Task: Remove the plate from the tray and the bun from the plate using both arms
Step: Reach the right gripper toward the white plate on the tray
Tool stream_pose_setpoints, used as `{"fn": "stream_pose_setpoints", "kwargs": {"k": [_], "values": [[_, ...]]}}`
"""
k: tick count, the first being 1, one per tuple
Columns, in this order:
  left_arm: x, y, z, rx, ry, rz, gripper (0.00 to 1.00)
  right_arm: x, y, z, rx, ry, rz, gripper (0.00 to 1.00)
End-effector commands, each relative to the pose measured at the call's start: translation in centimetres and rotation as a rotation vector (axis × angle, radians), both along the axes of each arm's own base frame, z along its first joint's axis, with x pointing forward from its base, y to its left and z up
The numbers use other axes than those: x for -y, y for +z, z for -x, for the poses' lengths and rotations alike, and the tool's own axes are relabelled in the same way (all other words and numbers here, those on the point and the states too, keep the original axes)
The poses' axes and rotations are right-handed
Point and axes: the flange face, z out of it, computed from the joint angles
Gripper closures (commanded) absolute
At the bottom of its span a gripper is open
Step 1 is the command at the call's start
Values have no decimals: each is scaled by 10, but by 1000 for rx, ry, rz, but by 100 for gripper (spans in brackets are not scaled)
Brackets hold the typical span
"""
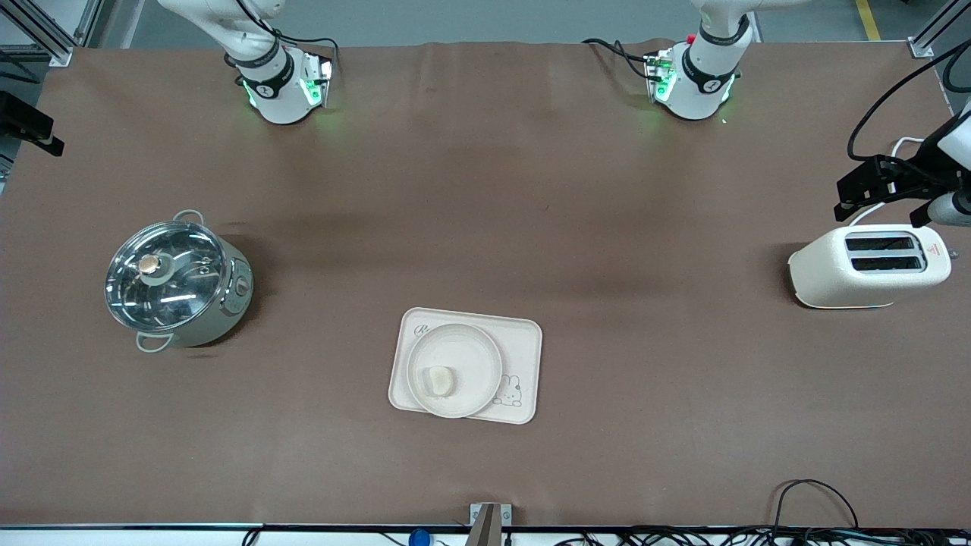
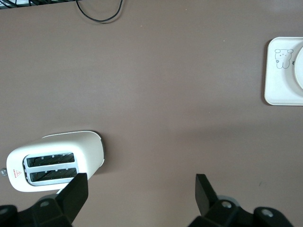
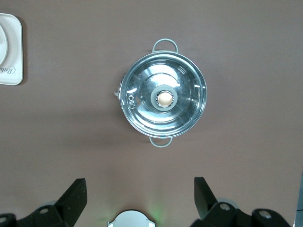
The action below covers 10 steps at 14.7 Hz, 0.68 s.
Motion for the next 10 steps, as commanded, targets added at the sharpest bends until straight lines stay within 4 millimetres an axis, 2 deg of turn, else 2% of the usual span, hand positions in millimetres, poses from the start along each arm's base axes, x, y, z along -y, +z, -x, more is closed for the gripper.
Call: {"fn": "stream_pose_setpoints", "kwargs": {"k": [1,5,7,10], "values": [[-3,3,3,2,4,-17,0,-9,-1,1,9,11,-12,0],[-2,2,2,1,12,-15,0,-10,-3,-1,4,13,-12,0],[2,2,3,-1,6,-18,0,-21,-5,-3,2,26,-47,0],[2,1,3,-2,4,-16,0,-44,-27,-20,-31,56,-120,0]]}}
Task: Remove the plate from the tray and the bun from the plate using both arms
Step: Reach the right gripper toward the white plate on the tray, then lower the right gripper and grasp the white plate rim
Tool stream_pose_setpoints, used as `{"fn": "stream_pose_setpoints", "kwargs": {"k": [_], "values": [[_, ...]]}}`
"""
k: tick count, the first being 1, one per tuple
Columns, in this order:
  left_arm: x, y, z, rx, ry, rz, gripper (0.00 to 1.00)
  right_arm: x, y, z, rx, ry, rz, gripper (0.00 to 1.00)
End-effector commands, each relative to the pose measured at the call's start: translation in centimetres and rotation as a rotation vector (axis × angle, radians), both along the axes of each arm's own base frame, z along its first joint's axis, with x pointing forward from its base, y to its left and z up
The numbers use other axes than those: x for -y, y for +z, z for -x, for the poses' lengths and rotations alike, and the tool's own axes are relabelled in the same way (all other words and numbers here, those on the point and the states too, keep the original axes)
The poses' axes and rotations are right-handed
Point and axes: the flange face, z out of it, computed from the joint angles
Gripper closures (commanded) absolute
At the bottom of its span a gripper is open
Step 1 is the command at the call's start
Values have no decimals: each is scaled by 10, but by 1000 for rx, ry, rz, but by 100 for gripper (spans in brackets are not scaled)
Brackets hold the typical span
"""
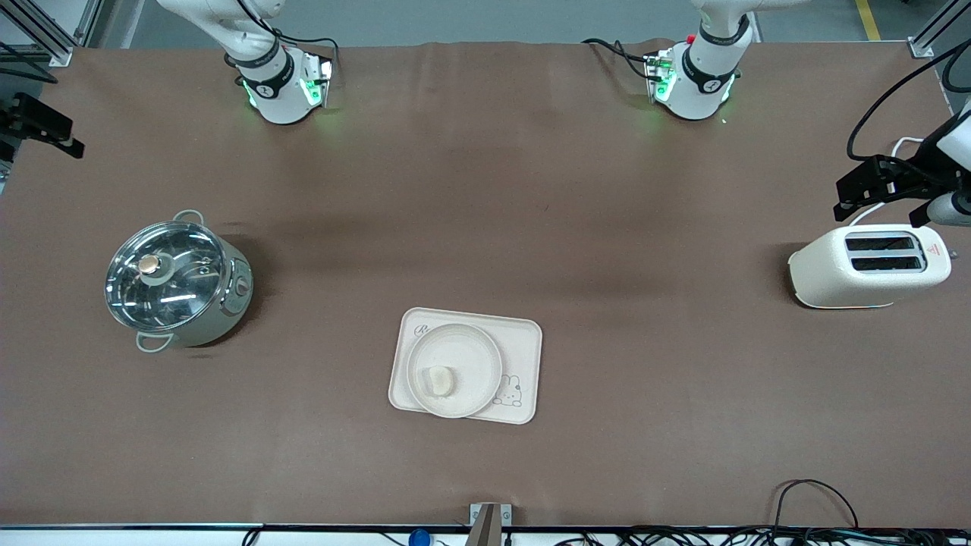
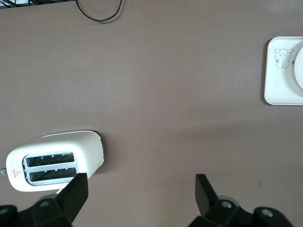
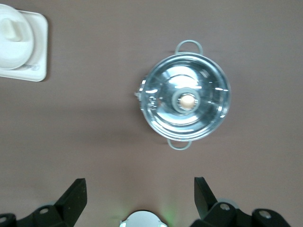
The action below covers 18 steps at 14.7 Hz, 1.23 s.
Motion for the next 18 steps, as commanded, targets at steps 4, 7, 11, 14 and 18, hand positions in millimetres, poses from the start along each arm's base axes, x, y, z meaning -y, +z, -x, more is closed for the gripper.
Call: {"fn": "stream_pose_setpoints", "kwargs": {"k": [4,7,11,14,18], "values": [[0,2,3,1,7,-16,0,-91,-90,-66,-59,21,-72,0],[0,2,3,-1,7,-18,0,-123,-149,-100,-76,-30,-141,0],[-4,-3,2,-13,9,-21,0,-175,-225,-123,-113,-33,-131,0],[-6,-9,1,-37,15,-23,0,-177,-279,-119,-127,-91,-161,0],[-19,-12,-2,-42,38,-24,0,-210,-333,-115,-137,-141,-232,0]]}}
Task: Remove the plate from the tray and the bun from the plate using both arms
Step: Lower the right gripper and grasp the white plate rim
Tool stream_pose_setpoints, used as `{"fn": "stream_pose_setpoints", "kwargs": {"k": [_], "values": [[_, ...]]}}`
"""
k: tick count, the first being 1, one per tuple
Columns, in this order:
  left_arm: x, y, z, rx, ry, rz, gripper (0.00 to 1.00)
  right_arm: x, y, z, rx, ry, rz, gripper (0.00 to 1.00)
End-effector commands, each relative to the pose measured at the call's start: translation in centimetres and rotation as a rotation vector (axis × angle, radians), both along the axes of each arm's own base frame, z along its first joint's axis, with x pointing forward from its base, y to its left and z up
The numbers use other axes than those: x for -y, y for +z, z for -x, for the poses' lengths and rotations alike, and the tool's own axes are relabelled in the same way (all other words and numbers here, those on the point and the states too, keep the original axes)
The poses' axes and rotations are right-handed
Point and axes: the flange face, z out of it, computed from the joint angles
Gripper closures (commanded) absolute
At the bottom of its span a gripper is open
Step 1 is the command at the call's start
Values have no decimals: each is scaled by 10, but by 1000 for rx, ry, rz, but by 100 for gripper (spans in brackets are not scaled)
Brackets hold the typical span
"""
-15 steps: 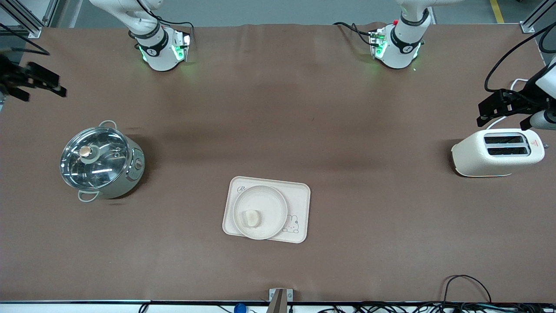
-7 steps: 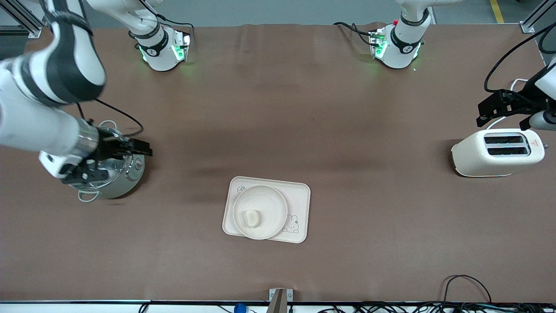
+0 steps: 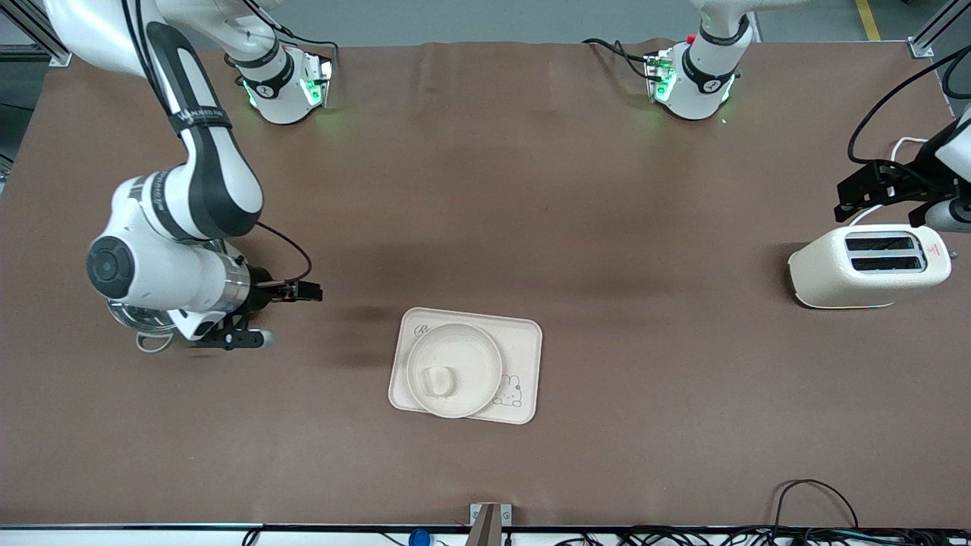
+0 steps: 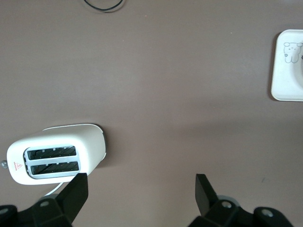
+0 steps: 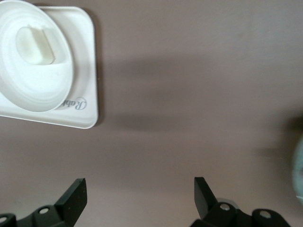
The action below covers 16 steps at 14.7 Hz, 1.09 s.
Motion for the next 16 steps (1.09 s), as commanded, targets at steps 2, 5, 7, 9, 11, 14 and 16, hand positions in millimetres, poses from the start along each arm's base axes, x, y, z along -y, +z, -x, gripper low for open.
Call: {"fn": "stream_pose_setpoints", "kwargs": {"k": [2,5,7,9,11,14,16], "values": [[-1,0,0,-6,8,-17,0,-31,-47,4,-40,-116,-80,0],[-1,0,0,-8,8,-17,0,-59,-91,2,-63,-201,-146,1],[1,1,0,-5,6,-17,0,-82,-104,1,-99,-264,-165,1],[-1,1,2,-12,7,-18,0,-94,-111,-13,-66,-295,-167,4],[-4,0,1,-15,4,-18,0,-104,-119,-23,-29,-330,-165,10],[-2,-1,2,-18,7,-18,0,-119,-137,-42,20,-325,-168,26],[-2,0,1,-17,6,-18,0,-123,-146,-47,78,-338,-167,34]]}}
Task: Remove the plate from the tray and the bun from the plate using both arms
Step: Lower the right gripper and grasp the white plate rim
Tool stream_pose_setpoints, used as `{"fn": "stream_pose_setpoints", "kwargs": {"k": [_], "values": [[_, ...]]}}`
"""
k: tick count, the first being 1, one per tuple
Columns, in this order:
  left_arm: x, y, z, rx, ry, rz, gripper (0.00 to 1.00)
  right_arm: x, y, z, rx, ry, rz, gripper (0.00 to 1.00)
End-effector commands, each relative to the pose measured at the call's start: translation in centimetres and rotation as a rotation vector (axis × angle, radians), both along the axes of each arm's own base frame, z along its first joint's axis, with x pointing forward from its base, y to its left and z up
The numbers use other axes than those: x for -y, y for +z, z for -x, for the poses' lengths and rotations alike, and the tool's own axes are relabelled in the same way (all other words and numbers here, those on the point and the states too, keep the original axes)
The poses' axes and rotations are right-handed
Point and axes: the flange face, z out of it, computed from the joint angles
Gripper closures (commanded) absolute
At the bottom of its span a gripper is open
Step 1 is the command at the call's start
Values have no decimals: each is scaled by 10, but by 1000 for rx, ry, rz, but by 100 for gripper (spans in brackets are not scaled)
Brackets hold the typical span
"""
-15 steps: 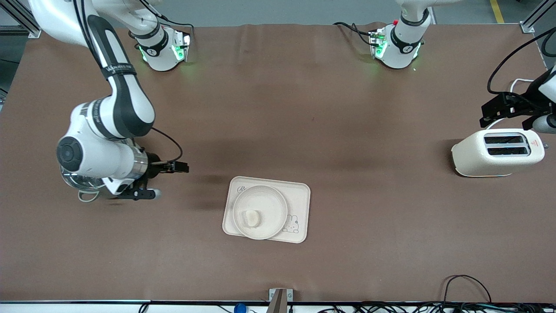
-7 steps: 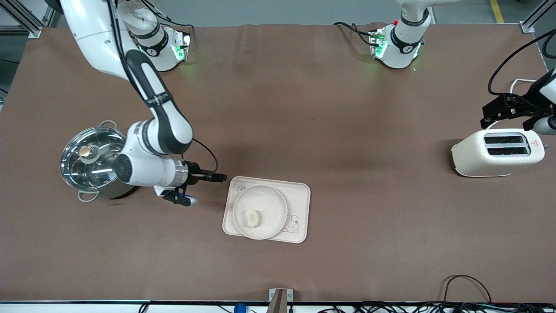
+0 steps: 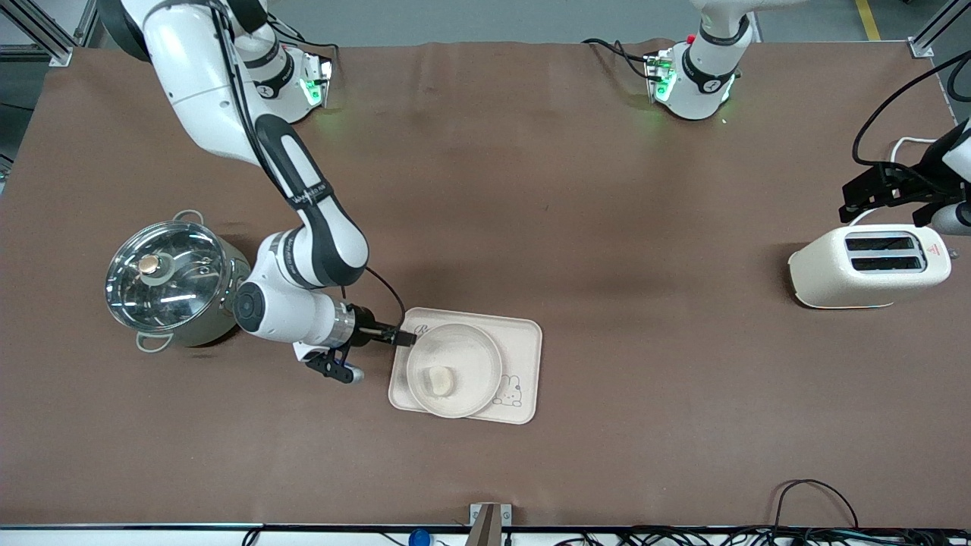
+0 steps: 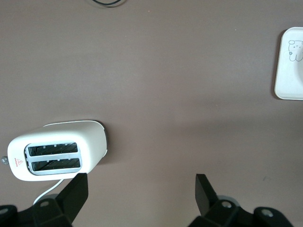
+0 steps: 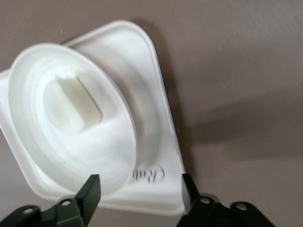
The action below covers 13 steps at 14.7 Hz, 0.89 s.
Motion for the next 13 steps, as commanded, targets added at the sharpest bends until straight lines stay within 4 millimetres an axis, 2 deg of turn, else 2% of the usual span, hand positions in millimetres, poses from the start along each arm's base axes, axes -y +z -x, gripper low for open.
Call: {"fn": "stream_pose_setpoints", "kwargs": {"k": [1,5,8,10,12,13], "values": [[0,4,2,1,3,-18,0,-9,-15,-13,40,-27,-4,34],[-1,4,1,1,0,-18,0,-13,-28,-23,53,-30,-6,39],[-1,4,1,1,3,-18,0,-17,-36,-30,62,-28,-10,50],[1,4,2,1,1,-17,0,-17,-38,-30,65,-15,-8,63],[1,4,2,1,1,-17,0,-17,-34,-31,69,-12,-10,88],[1,4,2,1,1,-17,0,-19,-35,-29,70,-4,-8,96]]}}
